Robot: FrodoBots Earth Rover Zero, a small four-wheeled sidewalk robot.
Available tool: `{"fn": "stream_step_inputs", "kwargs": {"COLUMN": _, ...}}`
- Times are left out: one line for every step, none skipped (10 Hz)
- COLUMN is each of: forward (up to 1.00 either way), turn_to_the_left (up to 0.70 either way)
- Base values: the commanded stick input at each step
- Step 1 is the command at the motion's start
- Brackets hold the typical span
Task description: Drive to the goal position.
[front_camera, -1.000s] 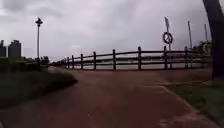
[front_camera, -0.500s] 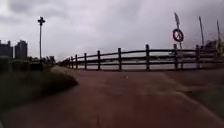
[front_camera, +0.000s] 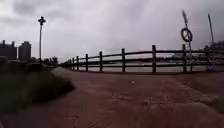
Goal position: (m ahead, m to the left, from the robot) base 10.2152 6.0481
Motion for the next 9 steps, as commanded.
{"fn": "stream_step_inputs", "kwargs": {"forward": 1.00, "turn_to_the_left": 0.00}}
{"fn": "stream_step_inputs", "kwargs": {"forward": 1.00, "turn_to_the_left": 0.14}}
{"fn": "stream_step_inputs", "kwargs": {"forward": 1.00, "turn_to_the_left": 0.40}}
{"fn": "stream_step_inputs", "kwargs": {"forward": 1.00, "turn_to_the_left": 0.38}}
{"fn": "stream_step_inputs", "kwargs": {"forward": 1.00, "turn_to_the_left": 0.25}}
{"fn": "stream_step_inputs", "kwargs": {"forward": 1.00, "turn_to_the_left": 0.00}}
{"fn": "stream_step_inputs", "kwargs": {"forward": 1.00, "turn_to_the_left": 0.00}}
{"fn": "stream_step_inputs", "kwargs": {"forward": 1.00, "turn_to_the_left": 0.00}}
{"fn": "stream_step_inputs", "kwargs": {"forward": 1.00, "turn_to_the_left": 0.00}}
